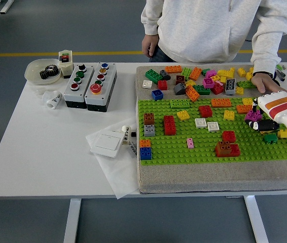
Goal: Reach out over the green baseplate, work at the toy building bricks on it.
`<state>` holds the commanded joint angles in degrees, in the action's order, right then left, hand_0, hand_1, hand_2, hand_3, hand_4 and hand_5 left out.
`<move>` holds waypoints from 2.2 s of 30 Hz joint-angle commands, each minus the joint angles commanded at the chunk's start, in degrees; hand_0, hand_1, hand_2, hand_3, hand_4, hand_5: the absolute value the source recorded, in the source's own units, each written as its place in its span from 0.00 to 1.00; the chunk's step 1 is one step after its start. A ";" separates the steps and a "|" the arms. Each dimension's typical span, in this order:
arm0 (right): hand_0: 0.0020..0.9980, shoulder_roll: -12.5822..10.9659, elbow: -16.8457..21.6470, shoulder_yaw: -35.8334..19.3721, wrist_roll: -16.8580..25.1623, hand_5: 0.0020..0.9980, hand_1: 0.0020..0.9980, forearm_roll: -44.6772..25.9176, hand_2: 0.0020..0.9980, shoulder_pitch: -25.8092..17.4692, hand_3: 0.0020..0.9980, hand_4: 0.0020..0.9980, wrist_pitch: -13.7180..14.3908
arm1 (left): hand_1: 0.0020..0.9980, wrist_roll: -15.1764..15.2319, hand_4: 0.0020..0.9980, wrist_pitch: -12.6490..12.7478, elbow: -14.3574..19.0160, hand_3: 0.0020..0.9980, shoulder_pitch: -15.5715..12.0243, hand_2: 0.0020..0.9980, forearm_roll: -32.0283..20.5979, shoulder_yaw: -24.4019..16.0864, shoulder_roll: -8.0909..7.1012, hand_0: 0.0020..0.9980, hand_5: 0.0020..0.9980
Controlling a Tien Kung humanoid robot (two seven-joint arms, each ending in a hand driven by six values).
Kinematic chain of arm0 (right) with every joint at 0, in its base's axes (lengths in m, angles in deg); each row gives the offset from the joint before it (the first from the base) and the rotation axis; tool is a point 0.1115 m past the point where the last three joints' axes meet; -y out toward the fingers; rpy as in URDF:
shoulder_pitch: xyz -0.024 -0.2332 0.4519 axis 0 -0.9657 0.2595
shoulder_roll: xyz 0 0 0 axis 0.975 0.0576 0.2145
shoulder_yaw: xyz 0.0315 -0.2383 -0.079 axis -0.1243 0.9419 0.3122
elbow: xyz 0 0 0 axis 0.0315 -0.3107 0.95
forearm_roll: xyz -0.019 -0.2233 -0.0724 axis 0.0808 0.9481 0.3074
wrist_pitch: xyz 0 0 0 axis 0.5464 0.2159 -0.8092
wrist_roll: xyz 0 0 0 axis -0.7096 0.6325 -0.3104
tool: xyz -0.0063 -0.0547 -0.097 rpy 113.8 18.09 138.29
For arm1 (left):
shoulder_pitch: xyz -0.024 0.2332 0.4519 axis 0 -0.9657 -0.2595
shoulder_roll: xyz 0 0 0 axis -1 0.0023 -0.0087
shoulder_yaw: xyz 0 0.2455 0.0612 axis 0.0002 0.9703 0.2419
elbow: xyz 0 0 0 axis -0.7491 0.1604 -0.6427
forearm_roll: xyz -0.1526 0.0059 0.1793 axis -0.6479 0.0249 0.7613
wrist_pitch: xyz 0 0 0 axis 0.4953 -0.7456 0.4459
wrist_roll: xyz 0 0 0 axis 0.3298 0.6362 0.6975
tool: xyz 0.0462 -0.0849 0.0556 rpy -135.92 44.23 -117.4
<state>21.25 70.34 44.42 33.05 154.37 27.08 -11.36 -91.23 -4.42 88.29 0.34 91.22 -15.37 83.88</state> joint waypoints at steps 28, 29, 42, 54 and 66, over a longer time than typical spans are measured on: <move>0.15 -7.23 10.43 8.16 25.52 0.34 0.32 -4.48 0.43 2.41 0.48 0.71 8.81 | 0.79 -0.35 0.79 0.07 0.00 0.75 0.00 0.84 0.44 -0.48 0.21 0.76 0.69; 0.15 -7.19 10.14 8.82 25.96 0.34 0.32 -4.81 0.43 2.69 0.48 0.71 8.68 | 0.79 -0.37 0.79 0.07 0.00 0.75 -0.03 0.84 0.49 -0.50 0.21 0.76 0.69; 0.15 -6.10 7.25 14.53 28.30 0.34 0.32 -6.73 0.43 4.98 0.48 0.72 8.11 | 0.79 -0.55 0.79 0.05 0.00 0.75 -0.17 0.84 0.84 -0.47 0.24 0.76 0.69; 0.15 -5.41 5.34 15.05 28.50 0.34 0.33 -6.78 0.44 5.47 0.48 0.72 7.76 | 0.79 -0.50 0.79 0.02 0.00 0.75 0.04 0.84 0.96 -0.37 0.17 0.76 0.69; 0.15 -5.41 3.67 14.66 28.64 0.35 0.33 -6.86 0.44 5.34 0.48 0.73 7.61 | 0.80 -0.50 0.79 -0.02 0.00 0.75 0.41 0.85 1.09 -0.47 0.12 0.76 0.69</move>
<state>15.84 74.00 59.08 61.69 147.51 32.41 -3.75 -91.72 -4.44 88.29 0.75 92.31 -15.84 84.00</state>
